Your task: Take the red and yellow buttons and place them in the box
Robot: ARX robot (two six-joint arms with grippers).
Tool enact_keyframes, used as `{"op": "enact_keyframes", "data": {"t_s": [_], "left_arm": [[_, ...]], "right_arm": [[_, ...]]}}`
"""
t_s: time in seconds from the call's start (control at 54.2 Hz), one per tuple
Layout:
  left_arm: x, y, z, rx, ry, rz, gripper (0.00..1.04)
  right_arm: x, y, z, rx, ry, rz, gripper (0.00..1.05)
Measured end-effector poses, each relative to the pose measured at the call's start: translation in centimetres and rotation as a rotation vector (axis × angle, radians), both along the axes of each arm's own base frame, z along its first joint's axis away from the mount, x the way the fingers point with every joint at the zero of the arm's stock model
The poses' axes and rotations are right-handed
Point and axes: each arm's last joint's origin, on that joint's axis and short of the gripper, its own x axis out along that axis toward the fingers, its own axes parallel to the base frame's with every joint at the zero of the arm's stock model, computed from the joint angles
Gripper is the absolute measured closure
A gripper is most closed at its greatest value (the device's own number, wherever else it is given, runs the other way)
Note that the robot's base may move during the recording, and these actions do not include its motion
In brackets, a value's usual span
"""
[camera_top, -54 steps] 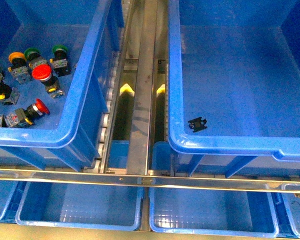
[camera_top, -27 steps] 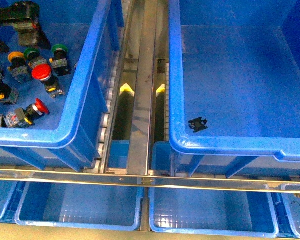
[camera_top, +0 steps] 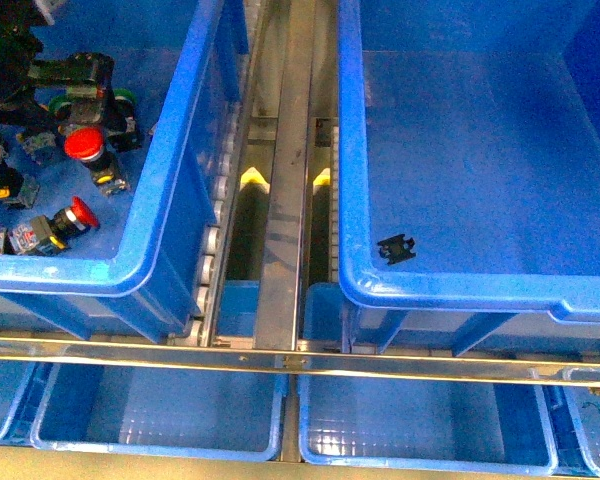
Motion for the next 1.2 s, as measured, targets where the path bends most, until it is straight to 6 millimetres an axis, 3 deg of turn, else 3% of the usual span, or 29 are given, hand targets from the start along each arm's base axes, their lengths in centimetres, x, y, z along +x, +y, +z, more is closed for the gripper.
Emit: {"op": "enact_keyframes", "data": {"t_s": [0.314,0.609,0.83,0.977,1.199], "left_arm": [[0.6,-0.6,-1.8,0.002,0.024,-0.024,0.08],[0.8,-1.2,-2.2,-0.010,0.035,-0.048,0.08],[0.8,-1.1,-2.2,-0.007,0.037,-0.052,0.41],[0.8,-0.9,-2.3,-0.005,0.040,-0.045,0.71],[0.6,-0.6,-2.2,-0.047,0.054,-0.010,0.72]], "right_arm": [[0.0,0.0,0.0,0.000,0.000,0.000,0.06],[0.0,0.0,0.0,0.000,0.000,0.000,0.06],[0.0,0.0,0.0,0.000,0.000,0.000,0.06],[0.0,0.0,0.0,0.000,0.000,0.000,0.06],[0.0,0.0,0.0,0.000,0.000,0.000,0.06]]}}
